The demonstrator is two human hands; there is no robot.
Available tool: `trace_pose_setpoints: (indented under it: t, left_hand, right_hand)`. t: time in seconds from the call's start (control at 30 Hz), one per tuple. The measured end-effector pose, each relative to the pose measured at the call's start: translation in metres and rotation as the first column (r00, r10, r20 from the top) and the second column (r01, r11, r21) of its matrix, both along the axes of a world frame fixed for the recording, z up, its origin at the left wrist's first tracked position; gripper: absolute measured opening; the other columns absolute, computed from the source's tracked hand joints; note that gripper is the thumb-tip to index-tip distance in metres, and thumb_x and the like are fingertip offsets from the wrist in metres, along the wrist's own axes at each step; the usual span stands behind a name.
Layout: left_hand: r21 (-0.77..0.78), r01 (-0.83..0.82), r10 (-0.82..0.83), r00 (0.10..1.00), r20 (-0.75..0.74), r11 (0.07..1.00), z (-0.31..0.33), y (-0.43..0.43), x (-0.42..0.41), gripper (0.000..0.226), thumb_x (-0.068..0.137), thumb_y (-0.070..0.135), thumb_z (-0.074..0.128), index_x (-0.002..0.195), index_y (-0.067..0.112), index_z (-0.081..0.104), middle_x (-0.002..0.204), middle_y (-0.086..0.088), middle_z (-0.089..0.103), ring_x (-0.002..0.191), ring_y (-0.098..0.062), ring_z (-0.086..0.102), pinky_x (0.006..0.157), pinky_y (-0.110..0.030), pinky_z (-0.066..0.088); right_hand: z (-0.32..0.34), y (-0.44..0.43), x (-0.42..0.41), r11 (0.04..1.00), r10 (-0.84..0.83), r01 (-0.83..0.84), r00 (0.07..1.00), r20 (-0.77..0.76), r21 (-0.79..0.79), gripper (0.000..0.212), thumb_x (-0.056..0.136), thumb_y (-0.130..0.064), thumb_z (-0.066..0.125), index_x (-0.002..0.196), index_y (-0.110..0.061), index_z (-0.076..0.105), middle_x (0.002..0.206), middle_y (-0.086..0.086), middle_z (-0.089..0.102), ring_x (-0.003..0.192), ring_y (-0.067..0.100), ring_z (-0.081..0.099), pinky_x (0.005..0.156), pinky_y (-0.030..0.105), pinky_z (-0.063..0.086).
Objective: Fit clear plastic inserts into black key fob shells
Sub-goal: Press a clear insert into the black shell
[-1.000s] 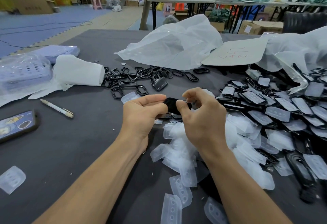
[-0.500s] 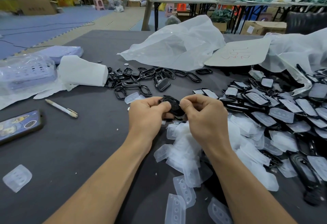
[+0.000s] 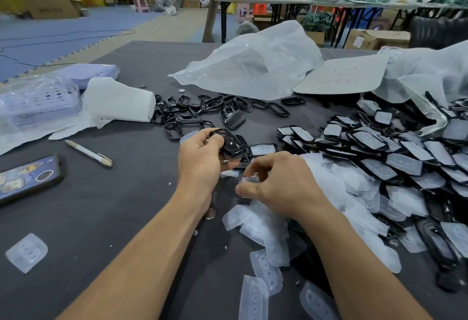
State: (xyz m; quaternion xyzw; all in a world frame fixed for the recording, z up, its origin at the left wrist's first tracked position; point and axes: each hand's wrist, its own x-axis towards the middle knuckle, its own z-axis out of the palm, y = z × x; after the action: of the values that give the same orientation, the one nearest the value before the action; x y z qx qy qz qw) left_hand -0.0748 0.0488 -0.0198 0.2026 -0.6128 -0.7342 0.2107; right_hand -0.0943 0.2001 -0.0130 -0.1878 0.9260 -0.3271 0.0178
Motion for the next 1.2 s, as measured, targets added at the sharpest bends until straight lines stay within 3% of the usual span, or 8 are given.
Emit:
trace_pose_setpoints:
  t: [0.1, 0.2, 0.47, 0.73, 0.87, 0.97, 1.07, 1.2]
  left_hand:
    - [0.009, -0.023, 0.023, 1.000, -0.018, 1.000, 0.002, -0.001, 0.000, 0.034, 0.101, 0.002, 0.053, 0.080, 0.016, 0.076, 0.069, -0.003, 0.074, 0.060, -0.019, 0.072, 0.053, -0.029, 0.060]
    - [0.027, -0.022, 0.023, 1.000, -0.020, 0.999, 0.003, -0.001, 0.000, 0.031, 0.101, 0.001, 0.052, 0.085, 0.014, 0.076, 0.067, -0.003, 0.074, 0.056, -0.020, 0.072, 0.052, -0.029, 0.059]
    - [0.029, 0.068, -0.068, 0.998, -0.001, 0.997, 0.003, 0.006, 0.005, 0.026, 0.101, 0.000, 0.052, 0.091, 0.008, 0.074, 0.069, -0.006, 0.076, 0.060, -0.023, 0.075, 0.053, -0.031, 0.060]
    - [0.175, 0.066, -0.065, 0.998, -0.014, 0.982, 0.010, 0.004, 0.007, 0.025, 0.102, -0.001, 0.051, 0.089, 0.006, 0.072, 0.064, -0.008, 0.073, 0.053, -0.024, 0.071, 0.051, -0.029, 0.059]
    - [0.219, 0.074, -0.070, 0.997, -0.025, 0.973, 0.012, 0.004, 0.006, 0.023, 0.102, -0.001, 0.051, 0.092, 0.006, 0.071, 0.063, -0.008, 0.072, 0.050, -0.022, 0.070, 0.052, -0.030, 0.061]
    - [0.220, 0.087, -0.083, 0.996, -0.028, 0.972, 0.012, 0.004, 0.006, 0.024, 0.103, -0.001, 0.051, 0.092, 0.006, 0.071, 0.064, -0.008, 0.073, 0.051, -0.022, 0.070, 0.051, -0.029, 0.059]
    - [0.209, 0.088, -0.085, 0.996, -0.023, 0.974, 0.012, 0.004, 0.007, 0.024, 0.102, -0.001, 0.052, 0.092, 0.006, 0.072, 0.066, -0.008, 0.074, 0.052, -0.022, 0.071, 0.051, -0.028, 0.059]
    - [0.139, 0.096, -0.098, 0.995, 0.006, 0.986, 0.010, 0.006, 0.008, 0.026, 0.102, 0.001, 0.053, 0.090, 0.009, 0.074, 0.068, -0.006, 0.076, 0.055, -0.021, 0.072, 0.051, -0.028, 0.059]
  right_hand:
    - [0.003, 0.002, 0.000, 0.997, 0.049, -0.051, 0.998, 0.040, 0.058, 0.033, 0.056, -0.047, 0.092, 0.082, -0.034, 0.075, 0.071, -0.010, 0.064, 0.069, 0.003, 0.059, 0.058, 0.017, 0.043]
    - [0.000, -0.002, 0.000, 0.998, 0.032, -0.031, 0.999, -0.025, 0.056, 0.014, 0.069, -0.039, 0.085, 0.075, -0.031, 0.075, 0.065, -0.010, 0.064, 0.064, 0.004, 0.058, 0.059, 0.019, 0.039]
    - [0.003, 0.006, 0.000, 0.915, -0.027, 0.054, 0.997, 0.073, -0.399, 0.011, 0.080, -0.024, 0.079, 0.075, -0.034, 0.082, 0.066, -0.012, 0.074, 0.064, 0.003, 0.066, 0.061, 0.021, 0.052]
    - [0.005, 0.005, 0.004, 0.917, -0.037, 0.048, 0.999, 0.037, -0.396, 0.021, 0.062, -0.025, 0.096, 0.068, -0.027, 0.076, 0.053, -0.003, 0.064, 0.045, 0.004, 0.048, 0.047, 0.020, 0.042]
    - [0.006, 0.005, 0.002, 0.875, -0.066, 0.076, 0.997, 0.037, -0.478, 0.014, 0.070, -0.027, 0.090, 0.065, -0.028, 0.077, 0.056, -0.014, 0.063, 0.050, 0.002, 0.048, 0.052, 0.015, 0.036]
    - [0.009, 0.008, -0.002, 0.790, -0.087, 0.129, 0.991, 0.098, -0.599, 0.009, 0.076, -0.029, 0.087, 0.070, -0.032, 0.081, 0.069, -0.008, 0.072, 0.064, 0.008, 0.061, 0.063, 0.025, 0.047]
    - [0.012, 0.008, -0.002, 0.728, -0.051, 0.148, 0.986, 0.162, -0.669, 0.010, 0.082, -0.022, 0.081, 0.073, -0.027, 0.083, 0.061, -0.006, 0.071, 0.055, 0.004, 0.058, 0.058, 0.017, 0.045]
    - [0.010, 0.007, 0.000, 0.704, -0.041, 0.175, 0.978, 0.207, -0.688, 0.012, 0.077, -0.016, 0.077, 0.079, -0.026, 0.082, 0.062, -0.001, 0.072, 0.052, 0.008, 0.058, 0.056, 0.023, 0.046]
